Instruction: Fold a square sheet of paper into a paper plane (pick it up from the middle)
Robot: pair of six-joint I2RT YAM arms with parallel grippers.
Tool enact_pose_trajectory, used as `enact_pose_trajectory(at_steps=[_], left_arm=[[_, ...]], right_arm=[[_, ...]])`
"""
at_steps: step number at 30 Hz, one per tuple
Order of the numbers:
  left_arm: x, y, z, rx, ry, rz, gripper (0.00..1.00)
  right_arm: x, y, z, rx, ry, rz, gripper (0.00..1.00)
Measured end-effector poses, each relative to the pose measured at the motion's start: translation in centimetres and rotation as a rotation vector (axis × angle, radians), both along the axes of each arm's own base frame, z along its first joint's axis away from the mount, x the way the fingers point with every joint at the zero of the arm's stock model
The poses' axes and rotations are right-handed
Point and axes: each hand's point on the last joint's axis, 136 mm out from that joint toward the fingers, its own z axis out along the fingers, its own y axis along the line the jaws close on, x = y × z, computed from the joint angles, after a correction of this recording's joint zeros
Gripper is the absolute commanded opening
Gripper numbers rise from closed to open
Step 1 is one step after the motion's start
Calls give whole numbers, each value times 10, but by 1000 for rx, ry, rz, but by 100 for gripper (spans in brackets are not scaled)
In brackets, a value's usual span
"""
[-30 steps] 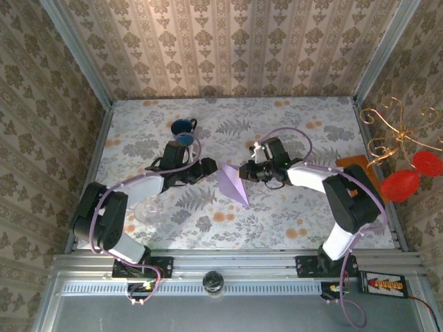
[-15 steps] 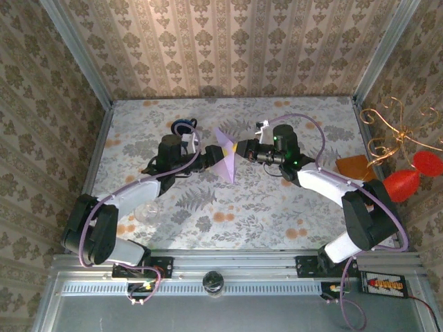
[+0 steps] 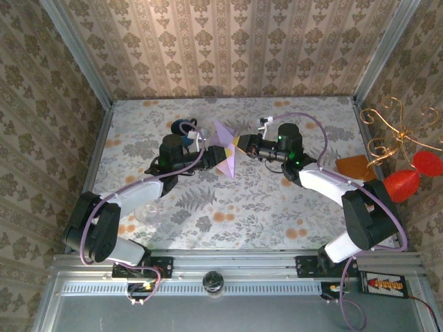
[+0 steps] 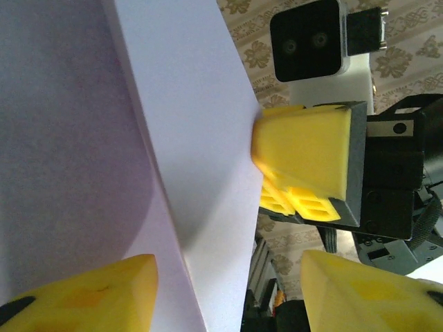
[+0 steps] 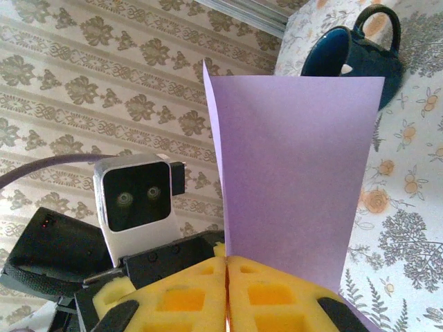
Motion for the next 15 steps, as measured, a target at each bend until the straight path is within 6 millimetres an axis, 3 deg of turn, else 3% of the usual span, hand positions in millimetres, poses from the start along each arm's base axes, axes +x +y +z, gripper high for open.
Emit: enact_pose_trajectory(at_steps=[15], left_arm=[[3, -2, 7, -31, -39, -6, 33]], right_arm=[[0, -6, -3, 20, 20, -3, 9]])
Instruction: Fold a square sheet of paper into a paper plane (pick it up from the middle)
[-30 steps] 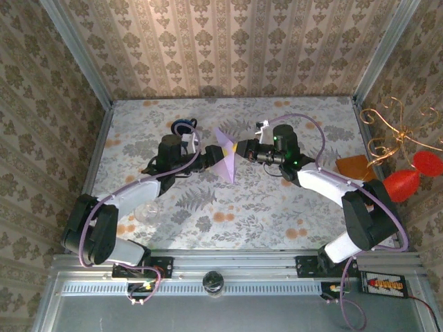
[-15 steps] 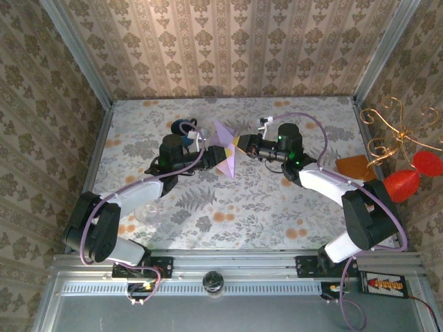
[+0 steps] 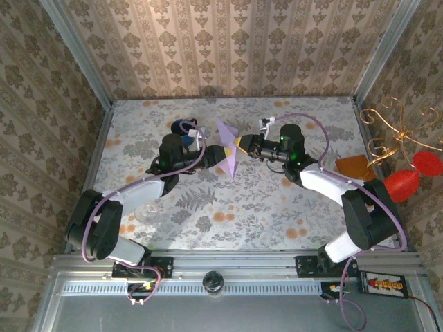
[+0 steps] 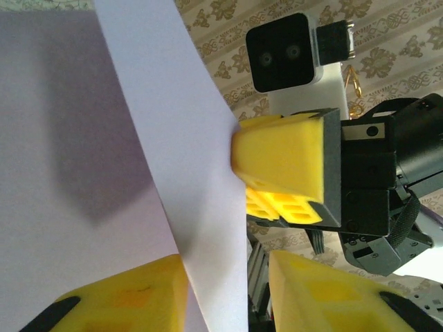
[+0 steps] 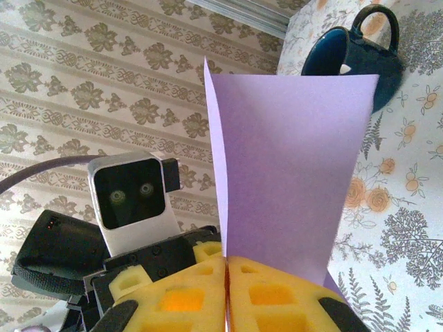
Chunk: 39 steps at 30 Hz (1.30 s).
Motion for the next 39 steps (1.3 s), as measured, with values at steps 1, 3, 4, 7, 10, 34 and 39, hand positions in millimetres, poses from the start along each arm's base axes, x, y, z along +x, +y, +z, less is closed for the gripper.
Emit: enact_pose_trajectory(at_steps=[1, 3, 4, 7, 10, 34, 39], left_arm=[[0, 0, 1, -3, -3, 1, 32], [1, 0, 2, -8, -9, 1, 29], [1, -1, 2, -8, -9, 0, 27], [2, 0, 0, -7, -5, 1, 22], [4, 0, -3, -5, 7, 5, 15], [29, 25, -32, 665, -246, 157, 11], [43, 36, -52, 1003, -389, 189, 11]], right_arm=[[0, 0, 0, 2, 4, 0, 9], [0, 0, 0, 4, 8, 2, 10], [0, 0, 0, 5, 10, 1, 10], [-1, 0, -1, 6, 11, 2, 12], [-1, -1, -3, 5, 19, 0, 24], [-8, -75, -23, -259, 82, -213, 57], [-15, -97, -31, -378, 87, -291, 58]])
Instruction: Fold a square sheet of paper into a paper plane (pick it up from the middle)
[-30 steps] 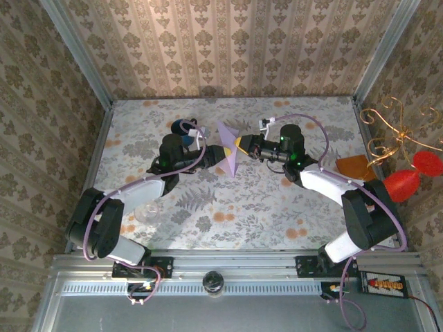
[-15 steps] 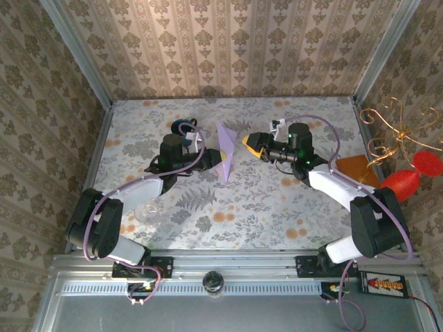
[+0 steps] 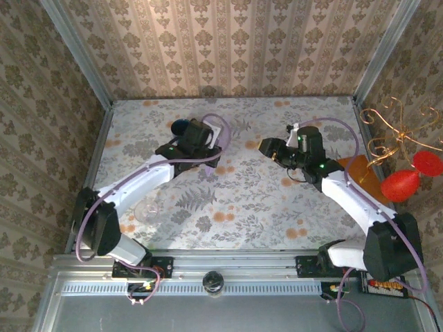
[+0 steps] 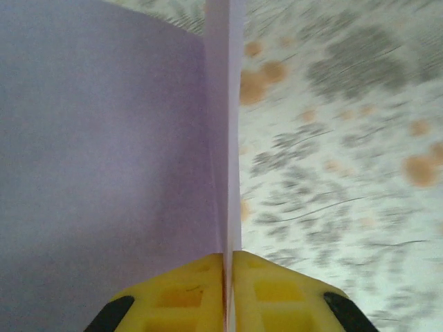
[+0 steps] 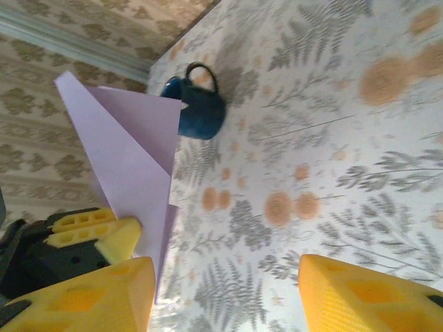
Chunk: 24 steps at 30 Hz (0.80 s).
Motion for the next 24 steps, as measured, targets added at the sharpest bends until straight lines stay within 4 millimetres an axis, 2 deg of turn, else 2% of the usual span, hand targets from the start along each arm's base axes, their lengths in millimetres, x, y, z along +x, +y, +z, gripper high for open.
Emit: enact_pose_trajectory(at_steps=[6, 10, 18, 24], left_arm=[[6, 12, -58, 419, -52, 5, 10], [6, 18, -87, 616, -78, -9, 9], [4, 13, -126, 828, -117, -37, 9], [-2, 1, -148, 918, -140, -71, 12]], right_arm=[[-6, -29, 4, -113, -23, -103, 59], [-7, -45, 0, -154, -19, -157, 59], [-9, -68, -24, -188, 35, -235, 59], [-8, -72, -25, -175, 46, -253, 59]])
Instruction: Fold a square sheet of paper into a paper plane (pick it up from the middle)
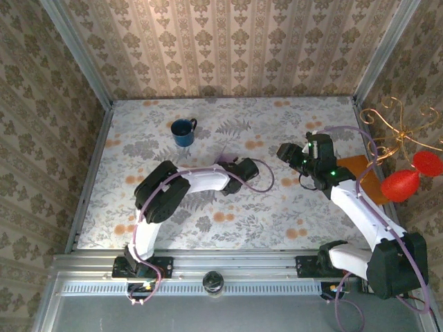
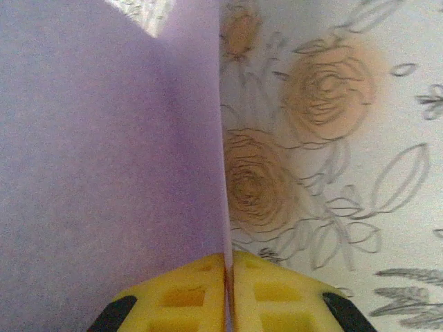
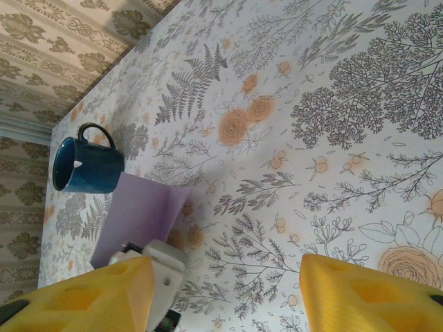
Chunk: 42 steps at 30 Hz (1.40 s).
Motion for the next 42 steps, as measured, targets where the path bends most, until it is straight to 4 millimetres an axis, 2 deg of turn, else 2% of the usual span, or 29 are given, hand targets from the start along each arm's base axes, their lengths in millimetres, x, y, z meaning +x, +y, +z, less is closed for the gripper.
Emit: enact_pose_trajectory(at_steps=[4, 10, 16, 22, 27, 30, 32, 34, 38, 40, 42], left_arm=[[-4, -4, -9, 33, 4, -15, 16], [-7, -13, -6, -12, 16, 1, 23], [-19, -25, -2, -96, 56, 18, 29], [-40, -46, 22, -283, 127, 38, 32], [-63, -63, 65, -566, 212, 48, 35], [-69, -55, 85, -720, 262, 77, 39], [-64, -42, 90, -812, 290, 123, 40], [-53, -22, 87, -896, 320, 195, 42], [-35, 15, 66, -1017, 389, 349, 44], [-34, 22, 58, -1055, 438, 391, 44], [-32, 21, 56, -1096, 477, 411, 46]], right_arm=[[1, -2, -1, 2, 4, -7, 59], [2, -2, -6, 5, 20, -12, 58], [4, -2, -8, 18, 30, -20, 58], [4, -2, -11, 17, 38, -21, 58], [6, -1, -19, 26, 63, -27, 58], [7, 2, -20, 43, 72, -21, 59], [9, 3, -20, 49, 68, -17, 63], [10, 5, -21, 56, 68, -13, 66], [13, 8, -19, 75, 60, -9, 70], [14, 9, -19, 82, 55, -5, 70], [15, 12, -19, 93, 51, 6, 71]])
